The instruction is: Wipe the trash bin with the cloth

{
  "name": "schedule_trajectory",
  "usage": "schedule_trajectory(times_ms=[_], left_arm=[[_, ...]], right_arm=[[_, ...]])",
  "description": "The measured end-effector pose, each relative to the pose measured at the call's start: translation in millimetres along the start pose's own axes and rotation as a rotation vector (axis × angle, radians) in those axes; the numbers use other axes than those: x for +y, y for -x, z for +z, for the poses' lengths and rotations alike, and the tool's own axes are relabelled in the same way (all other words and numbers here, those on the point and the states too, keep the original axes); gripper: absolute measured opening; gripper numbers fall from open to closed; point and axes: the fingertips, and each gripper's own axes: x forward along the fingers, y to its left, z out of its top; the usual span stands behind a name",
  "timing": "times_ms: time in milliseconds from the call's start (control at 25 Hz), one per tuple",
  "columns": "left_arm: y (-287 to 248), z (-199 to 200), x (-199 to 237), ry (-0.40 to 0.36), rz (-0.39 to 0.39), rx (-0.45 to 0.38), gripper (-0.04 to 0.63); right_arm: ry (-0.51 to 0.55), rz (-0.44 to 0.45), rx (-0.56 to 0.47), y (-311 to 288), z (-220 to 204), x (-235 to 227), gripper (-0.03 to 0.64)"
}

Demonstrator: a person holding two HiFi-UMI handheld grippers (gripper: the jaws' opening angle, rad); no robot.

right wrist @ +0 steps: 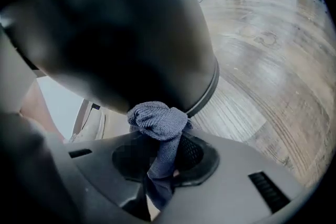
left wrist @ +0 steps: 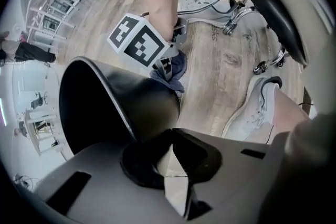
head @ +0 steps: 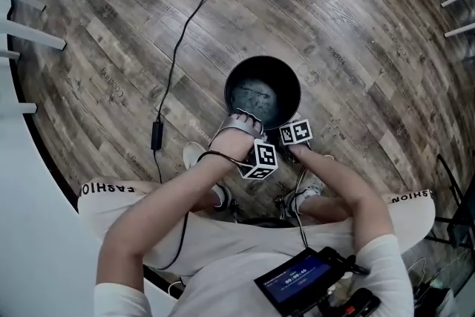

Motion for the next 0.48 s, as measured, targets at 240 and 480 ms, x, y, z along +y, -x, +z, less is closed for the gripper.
schedule_trajectory(times_ms=[240,480], left_arm=[[8.9,-5.3,-4.8,0.023,-0.088,-0.096,0.087],[-14.3,-40.4,-15.3,-0.12,-0.057,-0.012,0.253]], right_arm=[[-0.033,0.018,0.103,49.2,4.5,43.7,0.077],[-0.042,0.126,0.012,142.5,18.7,110.5,0.077]])
